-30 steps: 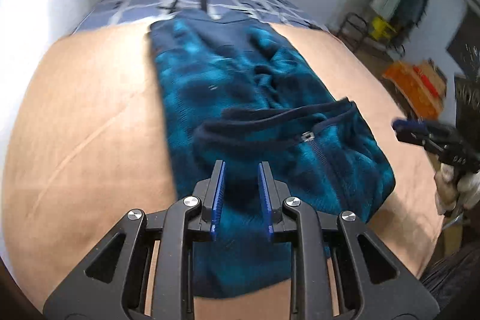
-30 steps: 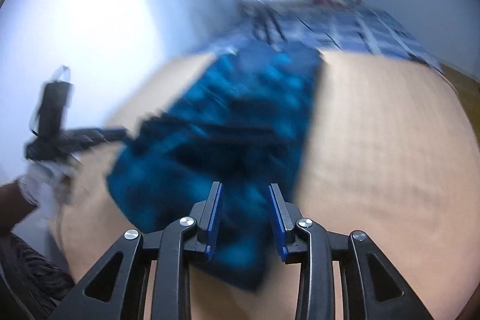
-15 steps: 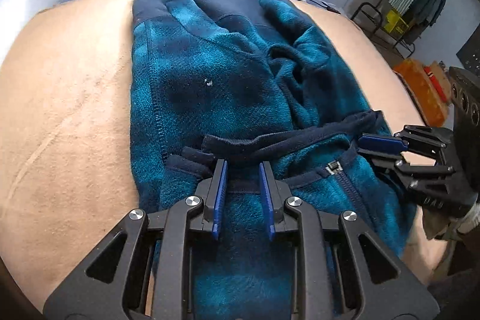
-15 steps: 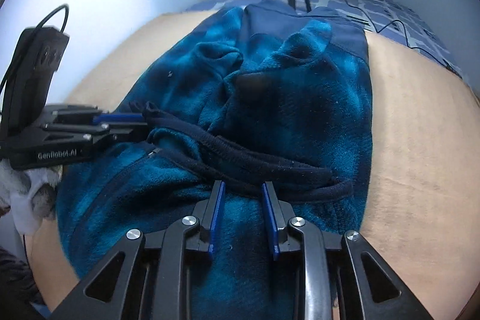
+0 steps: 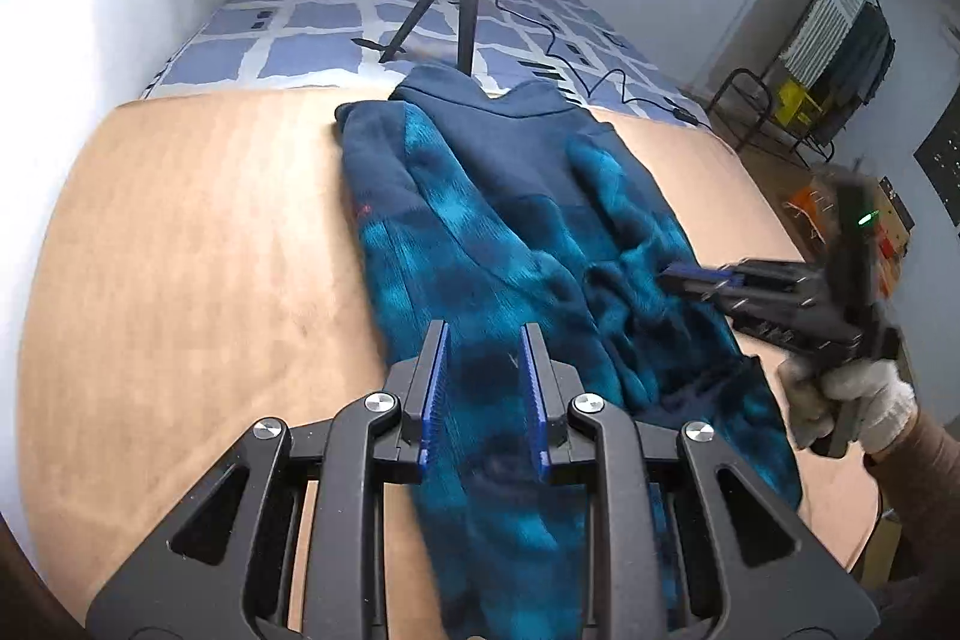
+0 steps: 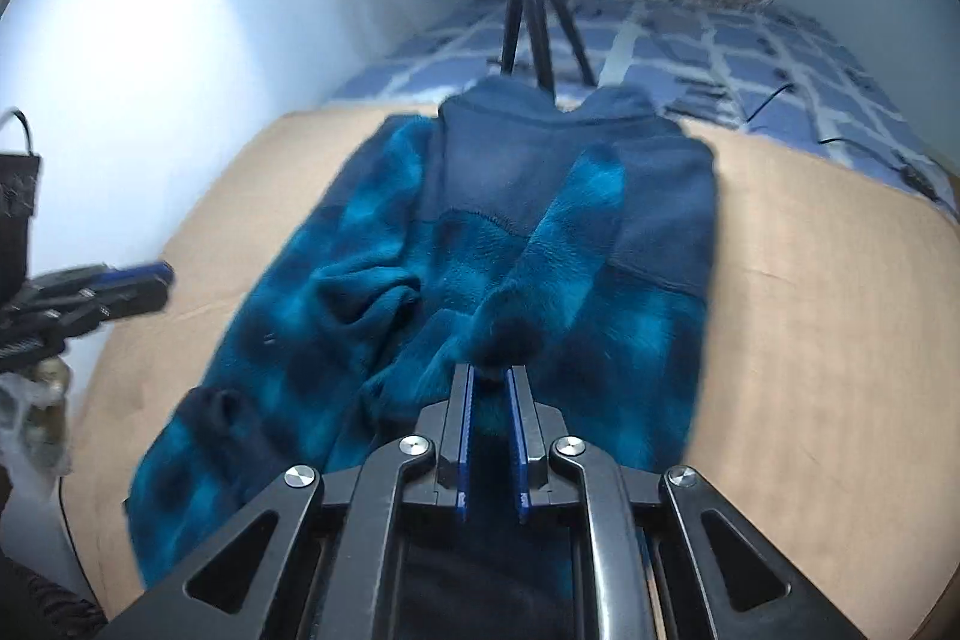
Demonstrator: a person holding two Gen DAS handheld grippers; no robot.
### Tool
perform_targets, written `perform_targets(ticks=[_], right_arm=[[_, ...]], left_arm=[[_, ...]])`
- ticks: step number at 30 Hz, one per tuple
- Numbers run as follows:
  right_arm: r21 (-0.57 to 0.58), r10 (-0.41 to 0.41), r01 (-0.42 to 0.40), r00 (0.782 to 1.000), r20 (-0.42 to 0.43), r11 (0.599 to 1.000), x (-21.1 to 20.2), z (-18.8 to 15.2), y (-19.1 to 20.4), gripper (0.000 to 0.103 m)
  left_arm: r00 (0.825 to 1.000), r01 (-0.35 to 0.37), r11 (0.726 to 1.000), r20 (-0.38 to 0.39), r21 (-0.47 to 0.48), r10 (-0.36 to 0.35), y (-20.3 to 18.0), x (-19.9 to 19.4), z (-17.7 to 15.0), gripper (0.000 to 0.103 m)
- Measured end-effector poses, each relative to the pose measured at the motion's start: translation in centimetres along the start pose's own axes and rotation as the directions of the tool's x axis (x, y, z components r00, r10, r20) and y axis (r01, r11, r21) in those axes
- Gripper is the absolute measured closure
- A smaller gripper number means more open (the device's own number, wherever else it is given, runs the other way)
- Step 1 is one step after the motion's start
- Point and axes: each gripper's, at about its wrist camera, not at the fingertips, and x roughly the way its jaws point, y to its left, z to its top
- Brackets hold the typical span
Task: Fold large clothes
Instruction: 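Grasp the collar end with the left tool while the right tool grasps it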
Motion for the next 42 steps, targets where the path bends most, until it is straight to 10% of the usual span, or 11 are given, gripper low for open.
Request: perform_targets(ticks=[7, 11, 16, 18, 32, 35, 37, 39, 42], right_arm=[[0.012, 0.017, -0.016, 0.999, -0.043, 1.000, 4.0, -0.5, -0.8, 0.097], [0.060, 0.135, -0.137, 0.990, 0.043, 0.989, 0.9, 0.2, -2.7, 0.070], [0.145, 0.090, -0.105, 0.990, 0.108, 0.984, -0.2, 2.0, -7.9, 0.066], [0.200, 0.089, -0.110, 0.990, 0.109, 0.974, 0.2, 2.7, -10.1, 0.050], [0.415, 0.243, -0.290, 0.956, 0.161, 0.863, 8.7, 7.3, -18.3, 0.050], [0.418, 0.286, -0.338, 0.940, 0.184, 0.843, 9.8, 8.7, -18.7, 0.050], [0.407, 0.302, -0.353, 0.935, 0.185, 0.843, 10.4, 9.5, -18.5, 0.055], [0.379, 0.324, -0.366, 0.930, 0.171, 0.850, 10.9, 10.1, -17.7, 0.093], [0.287, 0.227, -0.256, 0.965, 0.131, 0.923, 10.4, 10.7, -15.6, 0.096]], left_arm=[[1.000, 0.003, 1.000, -0.006, -0.029, -0.003, 2.4, 3.5, 2.3, 0.059], [0.998, 0.066, 0.986, 0.009, -0.153, -0.065, 6.4, 5.3, 5.1, 0.059], [0.986, 0.141, 0.930, -0.033, -0.340, -0.162, 11.5, 9.0, 7.2, 0.059], [0.981, 0.155, 0.911, -0.047, -0.381, -0.187, 12.7, 10.4, 7.7, 0.058], [0.972, 0.197, 0.921, -0.059, -0.335, -0.229, 13.3, 17.5, 11.9, 0.053], [0.971, 0.204, 0.930, -0.055, -0.306, -0.232, 12.6, 18.4, 12.8, 0.070], [0.974, 0.195, 0.946, -0.060, -0.260, -0.217, 11.4, 18.9, 13.1, 0.093], [0.983, 0.161, 0.968, -0.051, -0.193, -0.174, 10.2, 18.7, 13.1, 0.095], [0.989, 0.140, 0.977, -0.015, -0.158, -0.144, 9.2, 17.3, 12.9, 0.096]])
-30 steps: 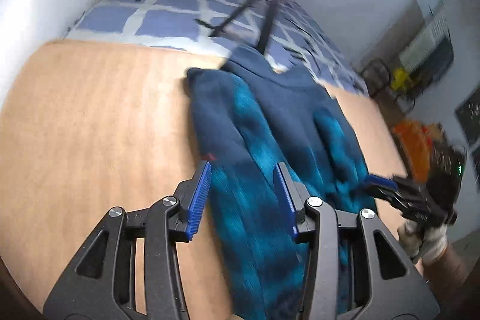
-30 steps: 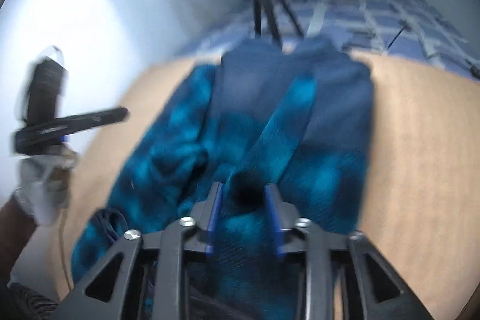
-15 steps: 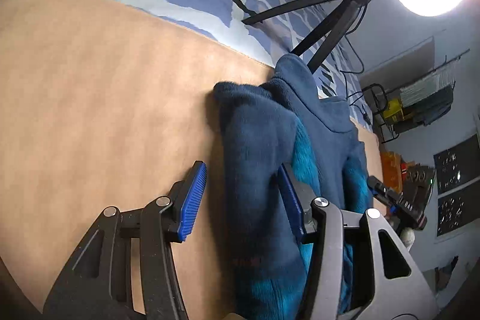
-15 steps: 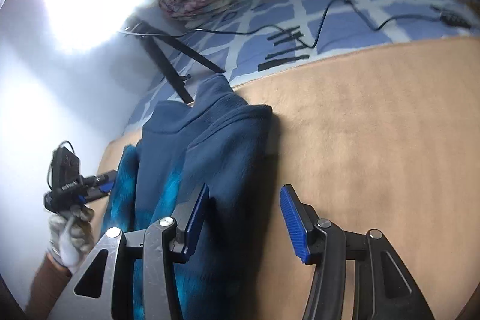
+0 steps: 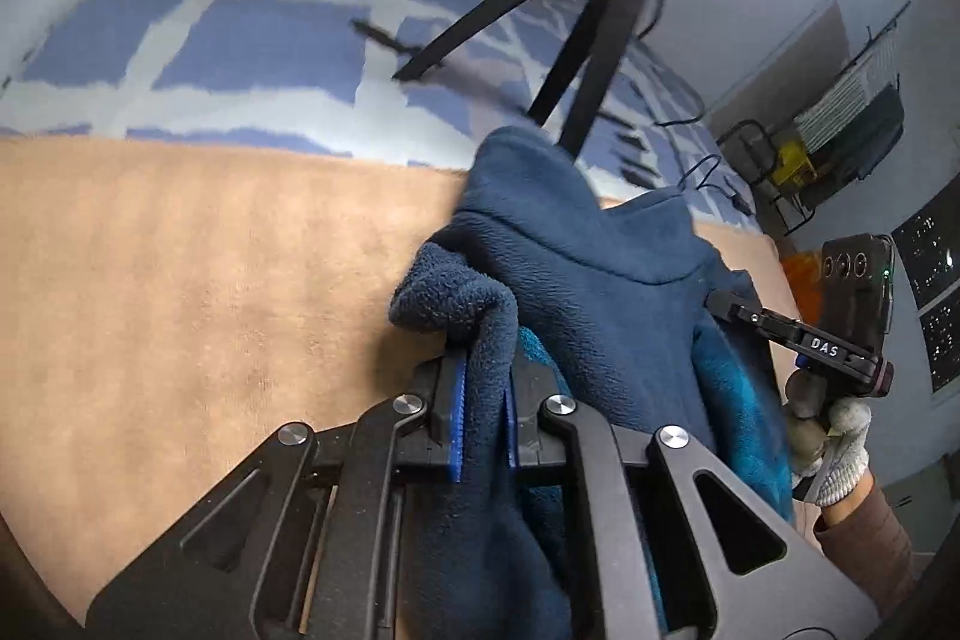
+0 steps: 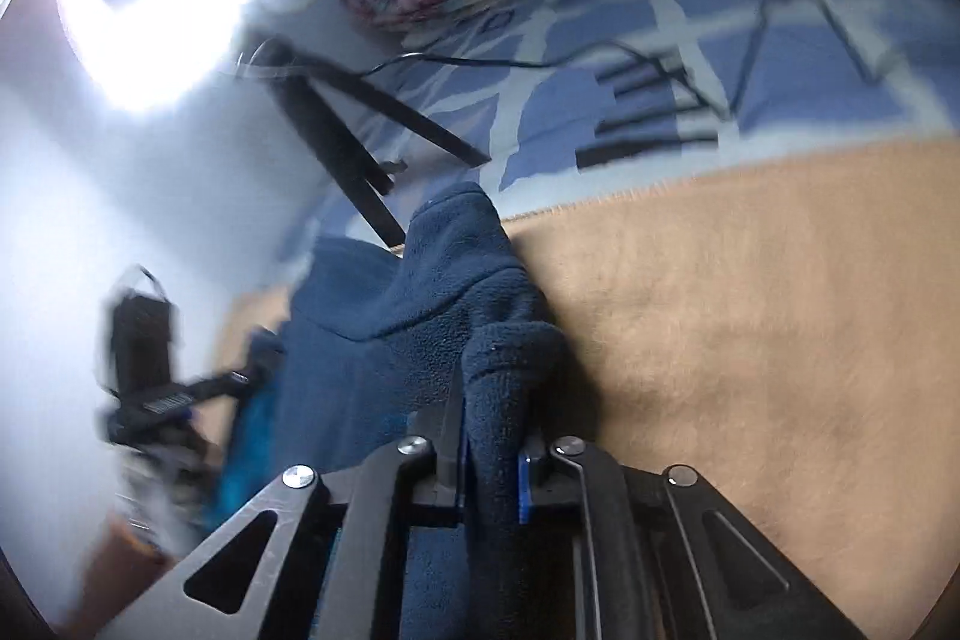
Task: Fold large clothes
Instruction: 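Grasp the collar end with the left tool while the right tool grasps it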
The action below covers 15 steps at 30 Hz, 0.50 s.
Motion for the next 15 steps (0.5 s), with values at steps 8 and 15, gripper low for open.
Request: perform_targets(ticks=[8, 15], right_arm=[[-0.089, -0.072, 0.082, 0.991, 0.110, 0.993, -4.6, 0.1, 3.6, 0.097], [-0.140, -0.060, 0.083, 0.985, 0.163, 0.987, -9.5, -0.9, 6.7, 0.097]], left_arm=[[0.996, -0.003, 0.999, 0.089, 0.046, -0.001, -3.0, -4.4, -0.5, 0.097], [0.990, 0.011, 0.996, 0.142, 0.090, -0.024, -6.0, -8.6, -1.8, 0.097]])
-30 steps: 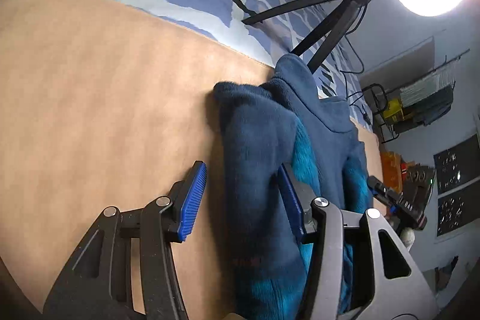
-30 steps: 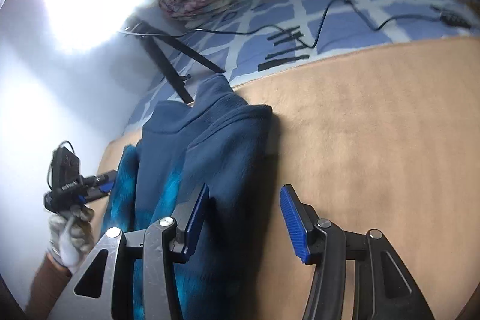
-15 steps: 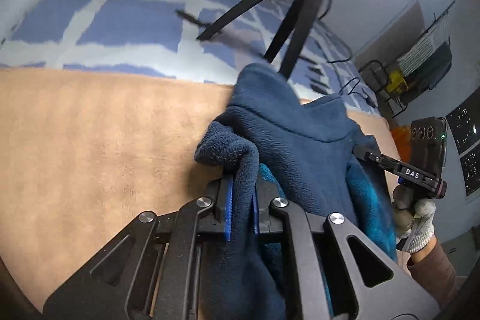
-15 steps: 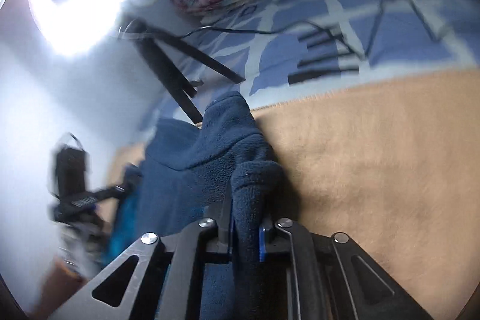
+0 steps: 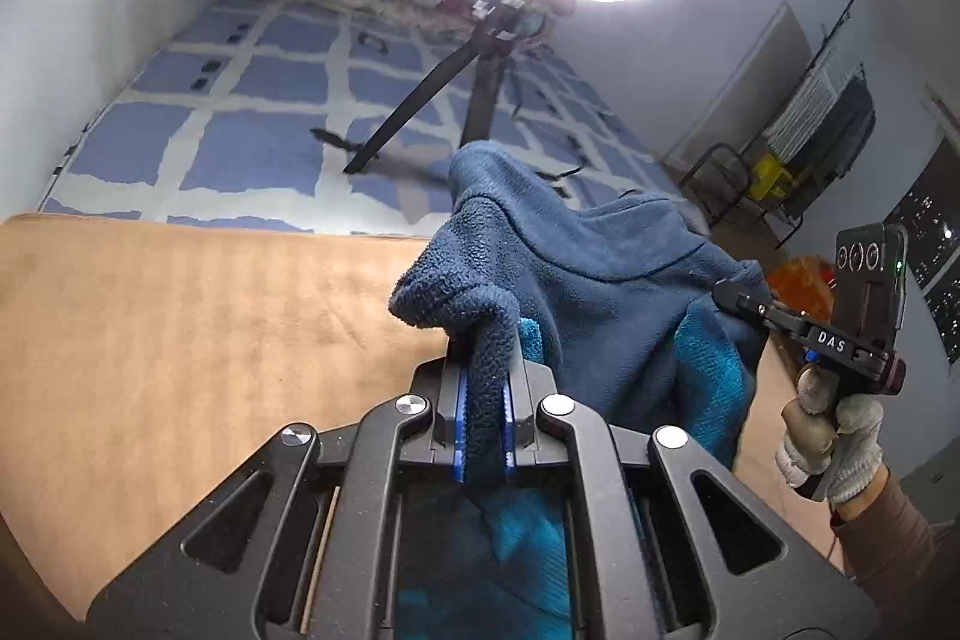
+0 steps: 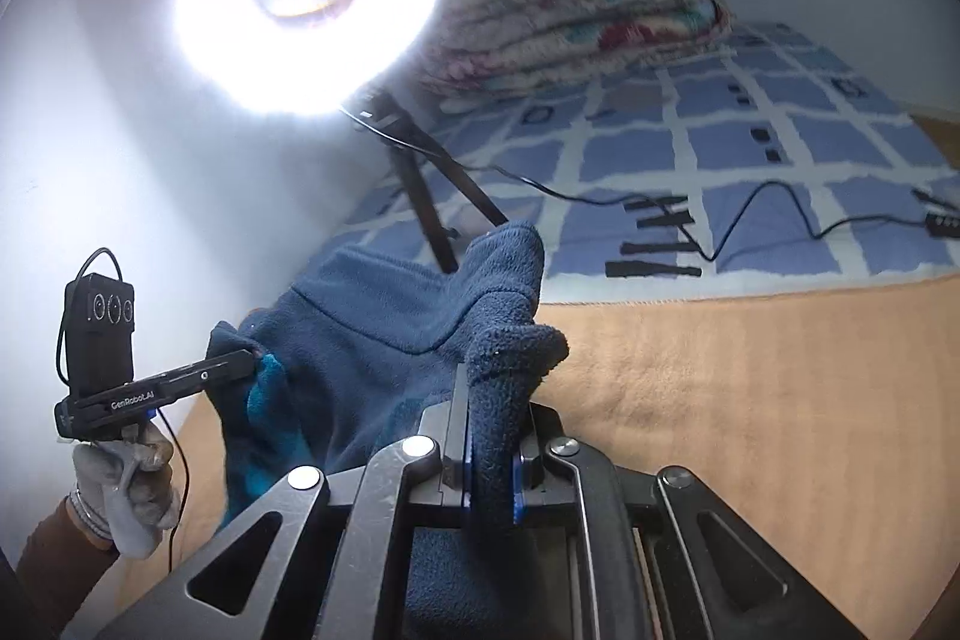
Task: Fold large clothes
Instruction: 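Lift the collar end with both tools and fold it over the bundle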
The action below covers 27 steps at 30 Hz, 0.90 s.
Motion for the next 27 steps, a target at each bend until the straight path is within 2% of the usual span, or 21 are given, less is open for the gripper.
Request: perform_targets(ticks=[5, 12, 18, 27], right_arm=[[-0.039, 0.023, -0.022, 0.999, 0.027, 0.999, -4.2, -0.9, 2.4, 0.097], [-0.052, 0.040, -0.038, 0.998, 0.038, 0.998, -9.5, -4.4, 5.3, 0.097], [-0.054, 0.062, -0.061, 0.998, 0.027, 0.997, -13.5, -9.0, 7.5, 0.097], [-0.058, 0.035, -0.036, 0.999, -0.015, 0.998, -17.6, -17.8, 10.1, 0.097]], left_arm=[[0.999, 0.019, 1.000, 0.031, 0.017, -0.019, -1.9, -3.7, -1.2, 0.097], [0.999, 0.026, 0.999, 0.040, 0.041, -0.028, -5.0, -10.0, -5.3, 0.097], [1.000, 0.026, 0.997, 0.013, 0.074, -0.027, -7.2, -13.5, -9.9, 0.097], [0.999, -0.004, 0.996, -0.046, 0.085, 0.008, -8.6, -16.8, -17.2, 0.097]])
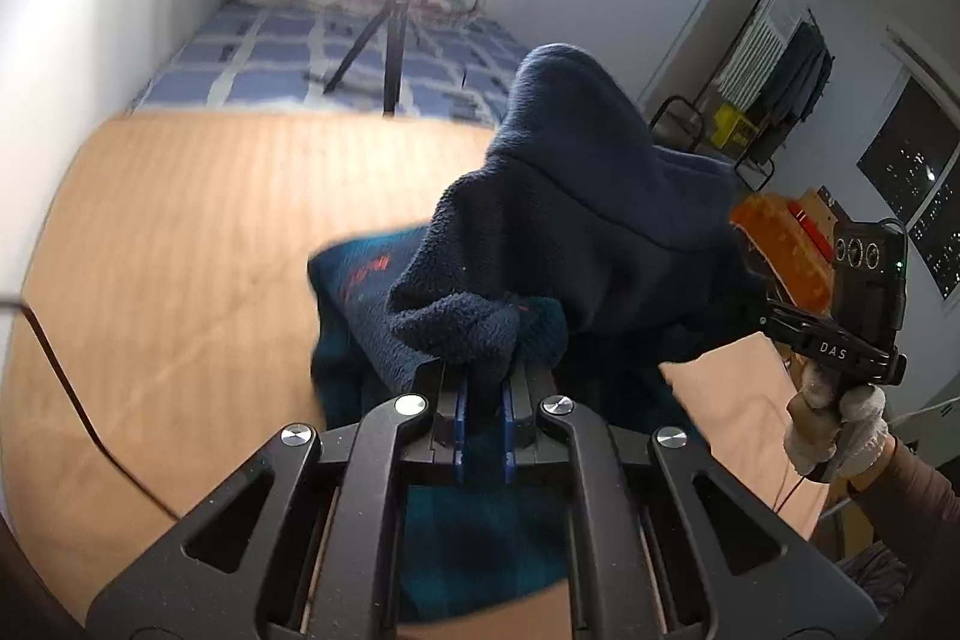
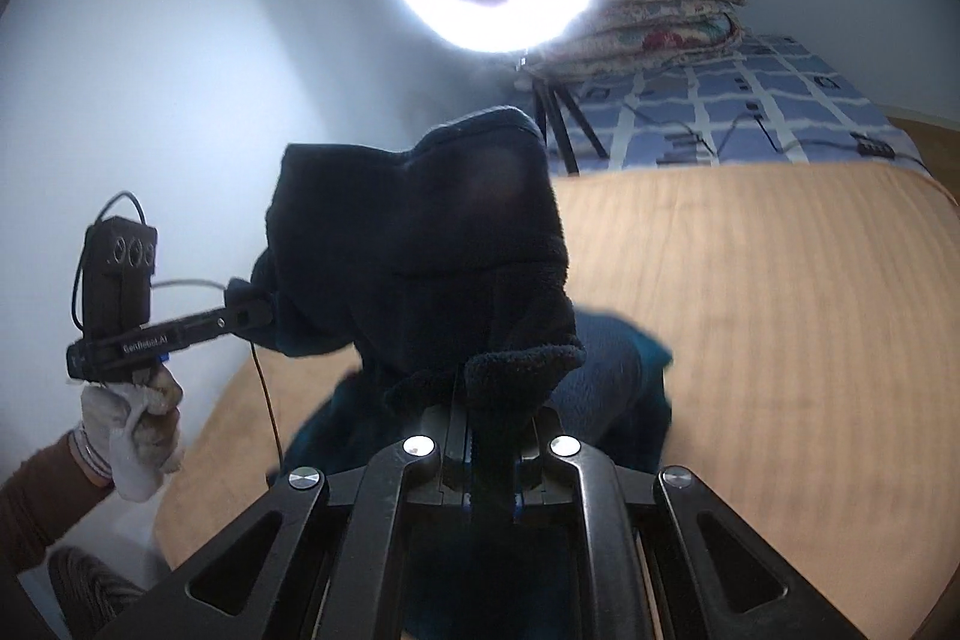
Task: Fold large clothes
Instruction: 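Lift the collar end with both tools and fold it over the bundle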
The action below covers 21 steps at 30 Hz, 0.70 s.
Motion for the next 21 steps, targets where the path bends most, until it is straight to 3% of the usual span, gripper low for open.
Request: perform_targets(ticks=[6, 10, 12, 15, 17, 18, 20, 21], right_arm=[[-0.026, -0.037, 0.036, 0.999, -0.024, 0.999, -1.5, -4.5, 1.5, 0.097], [-0.074, -0.069, 0.067, 0.997, -0.029, 0.995, -2.2, -7.2, 2.4, 0.096], [-0.115, -0.111, 0.107, 0.993, -0.028, 0.988, -2.4, -7.9, 3.0, 0.087], [-0.159, -0.146, 0.138, 0.989, -0.038, 0.977, -3.7, -9.1, 3.9, 0.074], [-0.169, -0.148, 0.136, 0.987, -0.062, 0.976, -4.9, -9.8, 4.0, 0.070], [-0.171, -0.149, 0.135, 0.986, -0.071, 0.976, -5.8, -10.1, 4.0, 0.070], [-0.150, -0.135, 0.123, 0.989, -0.068, 0.981, -7.3, -10.7, 3.8, 0.068], [-0.111, -0.107, 0.099, 0.992, -0.062, 0.989, -8.1, -10.7, 3.3, 0.061]], left_arm=[[0.998, -0.027, 1.000, -0.062, 0.003, 0.028, -0.5, -0.1, -4.9, 0.097], [0.996, -0.011, 0.999, -0.092, -0.037, 0.008, -0.2, -0.5, -7.6, 0.097], [0.996, -0.008, 0.999, -0.093, -0.035, 0.005, -0.2, -1.3, -8.6, 0.095], [0.994, -0.016, 1.000, -0.108, 0.011, 0.017, -0.7, -3.3, -9.7, 0.073], [0.993, 0.004, 1.000, -0.115, 0.015, -0.003, -0.7, -4.9, -10.5, 0.068], [0.993, 0.012, 1.000, -0.113, 0.009, -0.011, -0.5, -5.8, -10.7, 0.067], [0.994, 0.029, 0.999, -0.101, -0.030, -0.032, 0.3, -7.0, -10.8, 0.055], [0.995, 0.048, 0.996, -0.084, -0.079, -0.054, 1.0, -7.6, -10.6, 0.047]])
